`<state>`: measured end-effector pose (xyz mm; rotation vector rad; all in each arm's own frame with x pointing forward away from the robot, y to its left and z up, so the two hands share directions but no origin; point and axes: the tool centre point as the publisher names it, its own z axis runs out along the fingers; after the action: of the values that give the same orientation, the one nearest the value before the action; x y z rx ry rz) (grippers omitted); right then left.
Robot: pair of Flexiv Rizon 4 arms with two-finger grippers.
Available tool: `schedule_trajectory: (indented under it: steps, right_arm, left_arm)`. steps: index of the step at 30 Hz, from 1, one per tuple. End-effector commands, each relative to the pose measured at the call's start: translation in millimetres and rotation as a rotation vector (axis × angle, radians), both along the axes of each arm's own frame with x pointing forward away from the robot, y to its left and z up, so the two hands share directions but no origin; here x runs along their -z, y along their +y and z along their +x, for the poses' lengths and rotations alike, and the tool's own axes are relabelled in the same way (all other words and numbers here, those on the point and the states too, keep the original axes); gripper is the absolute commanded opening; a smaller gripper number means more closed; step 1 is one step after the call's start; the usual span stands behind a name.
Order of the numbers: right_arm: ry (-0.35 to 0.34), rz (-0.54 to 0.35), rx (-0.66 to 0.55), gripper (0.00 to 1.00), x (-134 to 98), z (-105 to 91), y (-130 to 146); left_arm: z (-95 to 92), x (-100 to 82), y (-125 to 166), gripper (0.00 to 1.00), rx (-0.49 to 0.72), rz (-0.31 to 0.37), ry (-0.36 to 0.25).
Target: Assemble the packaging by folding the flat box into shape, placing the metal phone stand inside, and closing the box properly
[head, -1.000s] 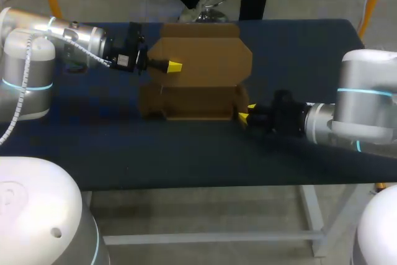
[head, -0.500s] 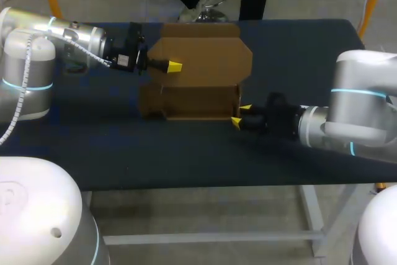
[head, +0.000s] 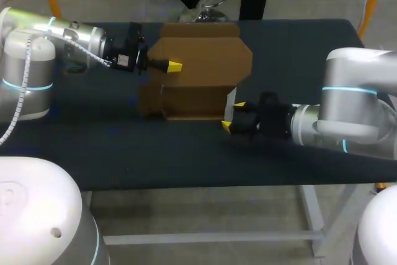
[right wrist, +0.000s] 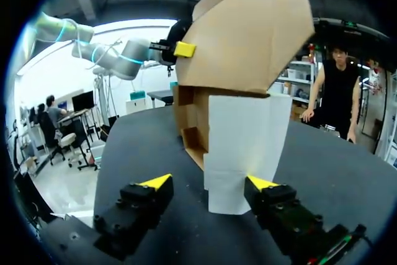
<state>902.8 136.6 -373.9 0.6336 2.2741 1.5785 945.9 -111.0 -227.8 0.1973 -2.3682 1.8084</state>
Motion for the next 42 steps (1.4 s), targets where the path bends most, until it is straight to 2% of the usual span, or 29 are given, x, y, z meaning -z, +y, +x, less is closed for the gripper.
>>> schedule_trajectory:
  steps: [1, 14, 22, 27, 30, 32, 36, 42]
  right_arm:
    - [-0.006, -0.001, 0.005, 0.81, -1, -3.8, 2]
    - [-0.006, -0.003, 0.051, 0.83, 3, -32.3, -26]
    - [-0.006, -0.007, 0.024, 0.84, 0, -39.3, -41]
    - [0.001, 0.006, -0.054, 0.85, -6, -38.2, -54]
    - [-0.004, -0.004, -0.091, 0.82, -10, -35.6, -60]
    - [-0.01, -0.004, -0.098, 0.85, -13, -32.4, -65]
    - [-0.019, -0.011, -0.13, 0.84, -15, -23.6, -69]
    - [-0.027, -0.044, -0.203, 0.73, -17, -10.0, -72]
  left_arm:
    - [0.2, 2.1, 0, 0.0, 0.004, 0.002, 0.002]
    - [0.2, 2.1, 0, 0.0, 0.004, 0.002, 0.002]
    - [0.2, 2.1, 0, 0.0, 0.004, 0.002, 0.002]
    - [0.2, 2.1, 0, 0.0, 0.004, 0.002, 0.002]
    - [0.2, 2.1, 0, 0.0, 0.004, 0.002, 0.002]
    - [0.2, 2.1, 0, 0.0, 0.004, 0.002, 0.002]
    - [0.2, 2.1, 0, 0.0, 0.004, 0.002, 0.002]
    - [0.2, 2.1, 0, 0.0, 0.004, 0.002, 0.002]
